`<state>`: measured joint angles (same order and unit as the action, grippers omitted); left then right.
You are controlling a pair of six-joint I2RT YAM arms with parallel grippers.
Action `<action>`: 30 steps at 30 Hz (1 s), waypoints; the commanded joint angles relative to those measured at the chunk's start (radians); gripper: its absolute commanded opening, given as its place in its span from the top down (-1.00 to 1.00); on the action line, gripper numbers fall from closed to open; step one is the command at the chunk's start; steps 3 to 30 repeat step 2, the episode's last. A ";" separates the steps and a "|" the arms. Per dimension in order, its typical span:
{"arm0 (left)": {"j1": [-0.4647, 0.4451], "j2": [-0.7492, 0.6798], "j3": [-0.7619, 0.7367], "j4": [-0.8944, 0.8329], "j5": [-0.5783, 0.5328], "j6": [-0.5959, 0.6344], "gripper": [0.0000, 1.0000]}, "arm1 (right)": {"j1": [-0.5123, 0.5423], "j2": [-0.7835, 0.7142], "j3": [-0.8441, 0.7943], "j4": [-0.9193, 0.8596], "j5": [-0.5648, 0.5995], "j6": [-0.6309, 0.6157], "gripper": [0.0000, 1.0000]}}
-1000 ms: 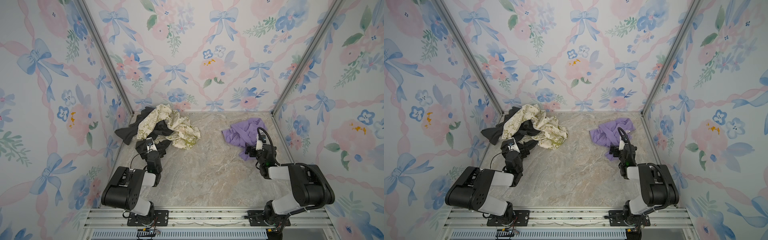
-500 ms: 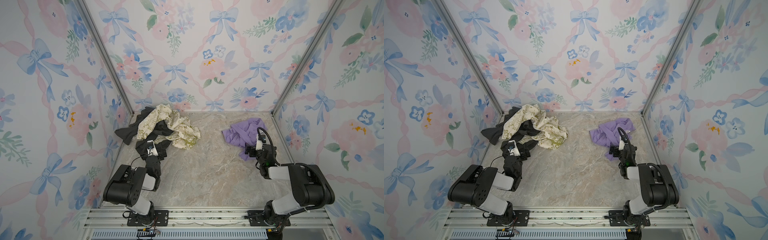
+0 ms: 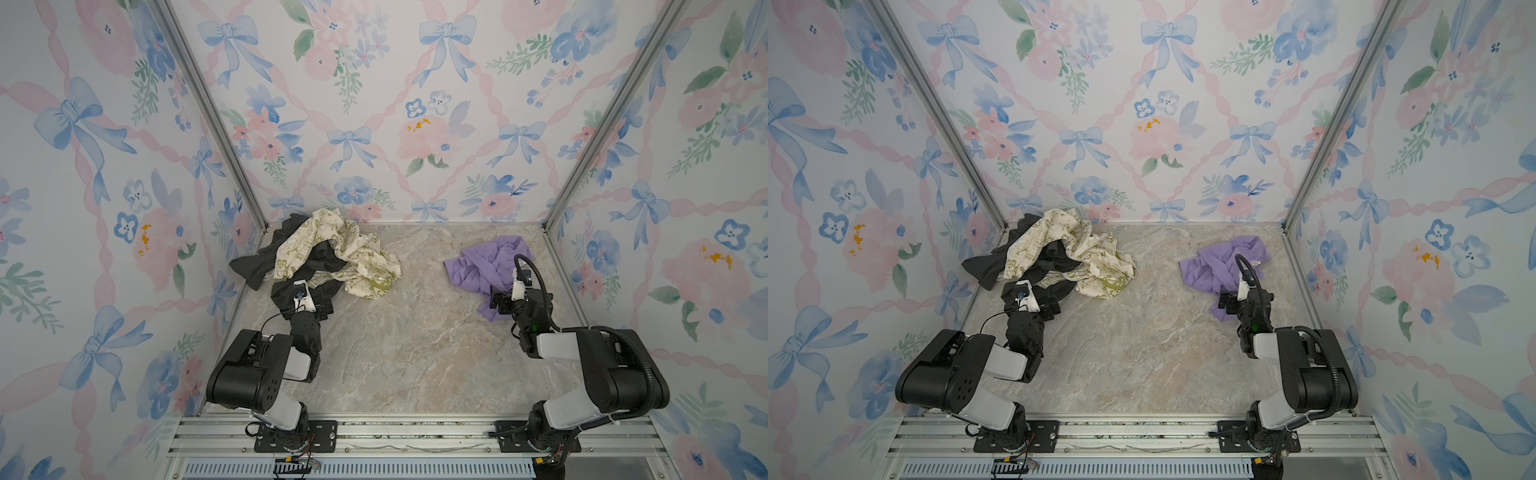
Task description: Pick out a specific cloth from the pile
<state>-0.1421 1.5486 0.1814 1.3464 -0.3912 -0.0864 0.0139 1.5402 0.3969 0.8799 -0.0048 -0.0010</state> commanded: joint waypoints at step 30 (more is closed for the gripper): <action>0.008 0.001 -0.004 0.025 0.024 0.001 -0.96 | -0.004 0.009 -0.005 0.028 -0.002 0.010 -0.94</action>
